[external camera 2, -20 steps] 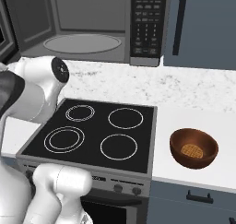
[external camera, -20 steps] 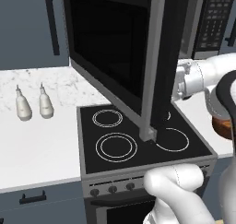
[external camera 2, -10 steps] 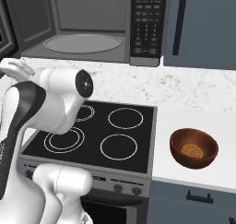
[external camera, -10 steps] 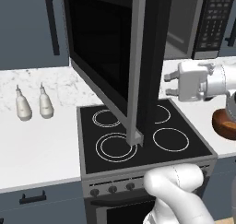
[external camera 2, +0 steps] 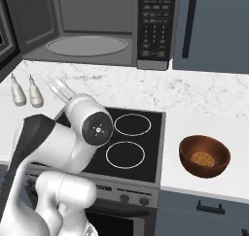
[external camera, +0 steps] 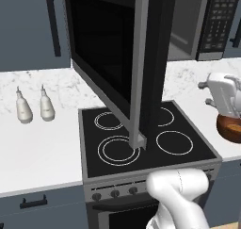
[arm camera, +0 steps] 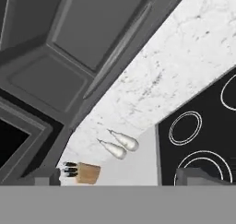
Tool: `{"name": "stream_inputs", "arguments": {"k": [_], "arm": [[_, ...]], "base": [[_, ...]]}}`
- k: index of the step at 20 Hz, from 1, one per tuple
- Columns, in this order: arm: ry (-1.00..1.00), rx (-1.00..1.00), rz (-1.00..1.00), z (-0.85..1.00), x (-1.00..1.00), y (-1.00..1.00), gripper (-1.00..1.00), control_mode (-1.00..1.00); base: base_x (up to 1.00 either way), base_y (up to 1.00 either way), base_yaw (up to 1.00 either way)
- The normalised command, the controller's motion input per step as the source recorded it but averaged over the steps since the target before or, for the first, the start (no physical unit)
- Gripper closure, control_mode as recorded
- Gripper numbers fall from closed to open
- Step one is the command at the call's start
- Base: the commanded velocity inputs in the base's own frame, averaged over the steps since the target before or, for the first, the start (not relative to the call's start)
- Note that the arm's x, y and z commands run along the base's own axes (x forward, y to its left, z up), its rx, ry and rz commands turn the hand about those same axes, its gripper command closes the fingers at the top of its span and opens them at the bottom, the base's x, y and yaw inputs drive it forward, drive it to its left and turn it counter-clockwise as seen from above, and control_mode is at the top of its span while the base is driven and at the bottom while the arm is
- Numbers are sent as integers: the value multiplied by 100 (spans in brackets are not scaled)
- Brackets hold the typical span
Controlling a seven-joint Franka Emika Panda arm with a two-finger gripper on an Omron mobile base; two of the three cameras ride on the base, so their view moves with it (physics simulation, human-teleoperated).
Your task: Open the microwave, place the bowl with waffle inside the microwave, then close the microwave door and turn it on.
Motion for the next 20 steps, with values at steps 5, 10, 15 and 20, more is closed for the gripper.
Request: {"name": "stream_inputs", "arguments": {"k": [5,10,15,20], "arm": [[6,2,-57,-69,19,-100,-100,-100],[23,15,-39,-61,47,-100,-100,-100],[26,25,-11,-69,10,-100,-100,-100],[29,28,-7,-25,0,-100,-100,-100]], "base": [[0,0,0],[0,0,0],[0,0,0],[0,0,0]]}}
